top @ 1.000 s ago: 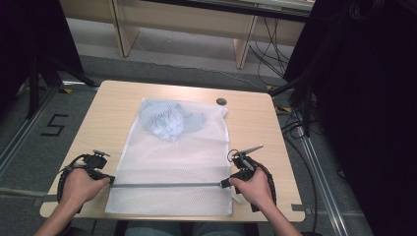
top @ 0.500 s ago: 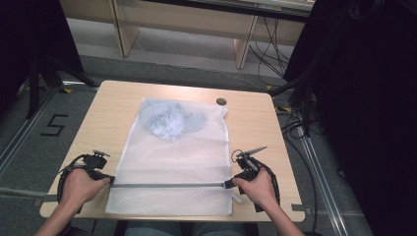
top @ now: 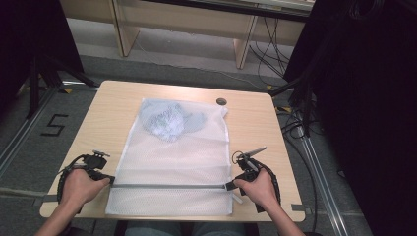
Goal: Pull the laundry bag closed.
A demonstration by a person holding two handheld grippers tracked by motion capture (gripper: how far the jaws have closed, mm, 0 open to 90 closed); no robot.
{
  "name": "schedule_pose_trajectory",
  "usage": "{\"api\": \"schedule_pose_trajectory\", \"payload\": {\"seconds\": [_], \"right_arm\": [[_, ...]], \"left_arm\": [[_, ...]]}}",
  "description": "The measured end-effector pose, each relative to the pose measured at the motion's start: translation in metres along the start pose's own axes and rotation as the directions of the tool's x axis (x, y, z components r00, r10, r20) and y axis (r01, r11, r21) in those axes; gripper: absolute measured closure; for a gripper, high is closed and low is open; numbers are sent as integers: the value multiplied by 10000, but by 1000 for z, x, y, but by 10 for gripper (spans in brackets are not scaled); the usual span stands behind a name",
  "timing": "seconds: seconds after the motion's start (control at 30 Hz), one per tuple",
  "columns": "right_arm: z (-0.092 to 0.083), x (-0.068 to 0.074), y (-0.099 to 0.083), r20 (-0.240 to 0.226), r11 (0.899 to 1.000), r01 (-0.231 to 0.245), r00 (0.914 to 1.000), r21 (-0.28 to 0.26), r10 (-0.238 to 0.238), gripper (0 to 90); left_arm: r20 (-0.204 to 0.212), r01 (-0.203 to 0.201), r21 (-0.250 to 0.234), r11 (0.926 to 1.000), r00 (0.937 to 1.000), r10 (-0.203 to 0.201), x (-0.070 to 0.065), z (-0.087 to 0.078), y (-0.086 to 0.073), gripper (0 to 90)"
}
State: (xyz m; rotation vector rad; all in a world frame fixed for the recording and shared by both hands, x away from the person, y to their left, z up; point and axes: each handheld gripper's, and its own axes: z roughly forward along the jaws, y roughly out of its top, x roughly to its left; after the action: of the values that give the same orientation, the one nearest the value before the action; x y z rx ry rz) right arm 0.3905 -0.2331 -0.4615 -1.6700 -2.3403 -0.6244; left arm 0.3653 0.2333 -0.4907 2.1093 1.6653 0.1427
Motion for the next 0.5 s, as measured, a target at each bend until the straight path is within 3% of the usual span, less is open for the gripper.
{"api": "schedule_pose_trajectory", "payload": {"seconds": [0.07,0.1,0.13,0.17,0.27,0.33,0.37,0.43,0.47,0.5], "right_arm": [[0,3,-1,106,9999,-140,9998,-65,141,866],[-2,7,0,68,9987,-418,9991,277,416,865],[-1,6,0,118,9999,-75,9999,89,74,864],[-2,8,-1,185,9995,-292,9994,91,290,864],[-6,8,-1,190,9994,-291,9994,-191,295,852],[-9,7,-2,103,9986,-435,9990,-298,438,842],[-12,6,-2,104,9970,-505,9986,-587,512,830],[-13,5,-2,339,9948,-464,9982,-905,496,814],[-16,-2,-2,757,9868,97,9971,-1617,26,781],[-17,-4,-2,752,9852,62,9971,-1713,68,771]], "left_arm": [[-3,47,-27,10000,10000,-47,0,0,-1,896],[-6,50,-155,9999,10000,-50,0,0,-2,896],[-5,50,-172,9998,10000,-50,0,0,-2,895],[-9,99,-377,9992,9999,-100,0,1,-3,894],[16,82,-225,9997,10000,-81,0,-1,-3,888],[-174,-174,-585,9981,9997,164,3,0,-5,873],[-145,189,-445,9988,9997,-196,1,-2,-5,861],[-170,96,-478,9988,9998,-104,3,-4,-5,853],[-179,187,-806,9966,9996,-202,5,-8,-6,837],[-179,187,-806,9966,9996,-202,5,-8,-6,829]]}}
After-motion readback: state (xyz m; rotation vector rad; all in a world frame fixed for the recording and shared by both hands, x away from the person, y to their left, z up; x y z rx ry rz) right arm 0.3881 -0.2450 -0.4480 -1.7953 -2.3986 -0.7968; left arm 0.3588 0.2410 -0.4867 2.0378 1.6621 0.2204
